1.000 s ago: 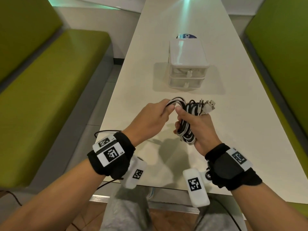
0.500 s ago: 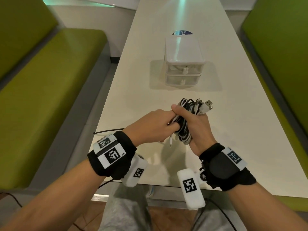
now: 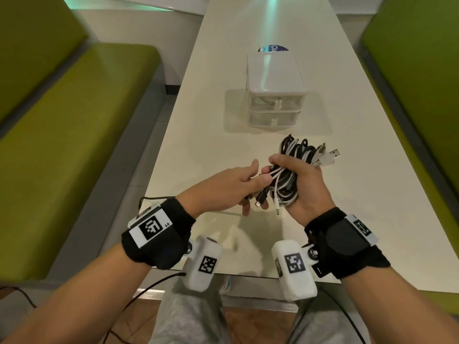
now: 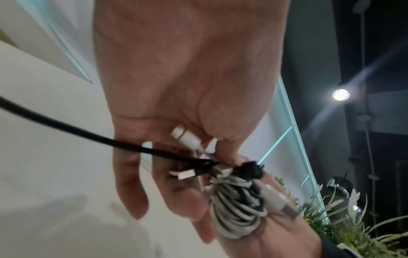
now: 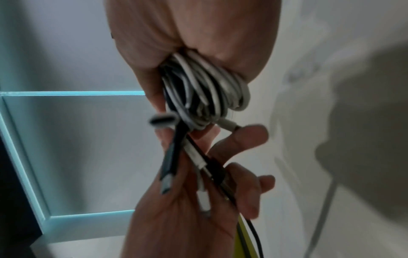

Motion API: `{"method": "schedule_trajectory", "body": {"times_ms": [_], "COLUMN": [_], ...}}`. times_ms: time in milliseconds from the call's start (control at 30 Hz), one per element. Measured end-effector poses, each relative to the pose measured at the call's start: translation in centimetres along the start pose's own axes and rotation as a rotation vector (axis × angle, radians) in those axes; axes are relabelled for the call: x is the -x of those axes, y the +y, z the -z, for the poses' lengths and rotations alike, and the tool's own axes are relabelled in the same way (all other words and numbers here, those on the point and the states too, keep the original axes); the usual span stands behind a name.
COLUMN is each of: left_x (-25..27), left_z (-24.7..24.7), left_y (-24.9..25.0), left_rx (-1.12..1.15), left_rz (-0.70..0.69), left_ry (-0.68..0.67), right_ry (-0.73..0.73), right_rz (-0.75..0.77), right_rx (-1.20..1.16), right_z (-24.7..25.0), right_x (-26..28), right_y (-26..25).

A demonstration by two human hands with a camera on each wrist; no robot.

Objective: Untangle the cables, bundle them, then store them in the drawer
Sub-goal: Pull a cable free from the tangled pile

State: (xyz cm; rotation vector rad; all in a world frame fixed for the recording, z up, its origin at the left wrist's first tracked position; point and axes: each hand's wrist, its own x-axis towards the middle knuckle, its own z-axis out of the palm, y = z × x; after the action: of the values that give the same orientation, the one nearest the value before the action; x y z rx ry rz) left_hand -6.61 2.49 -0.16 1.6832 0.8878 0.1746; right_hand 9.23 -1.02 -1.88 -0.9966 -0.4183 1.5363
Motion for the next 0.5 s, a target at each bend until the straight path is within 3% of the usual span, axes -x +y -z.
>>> {"method": "schedule_trajectory", "body": {"times_ms": [100, 267, 367, 500], "left_x": [0.3, 0.9, 2.9, 6.0], "left_z": [0.2, 0.2, 1.6, 5.6], "left_y": [0.3, -0.2, -1.5, -3.8], "left_rx": [-0.112, -0.248, -0.223, -0.362], "left_rz": [0.001, -0.023, -0.012, 0.065], "left_ry": [-0.042, 0.039, 0.015, 0.111], "right_ry": [-0.115, -0.153, -0.137, -0.072], "right_rz": [-0.011, 0.014, 0.097, 0.195], "right_rx": [-0.094, 0.023, 0.075, 0.192], "right_z": [-0.1, -0.2, -0.1, 0.8], "right_x": [-0.2, -0.2, -0.1, -0.2], "right_y": [-0.4, -1.3, -2.1, -3.3]}}
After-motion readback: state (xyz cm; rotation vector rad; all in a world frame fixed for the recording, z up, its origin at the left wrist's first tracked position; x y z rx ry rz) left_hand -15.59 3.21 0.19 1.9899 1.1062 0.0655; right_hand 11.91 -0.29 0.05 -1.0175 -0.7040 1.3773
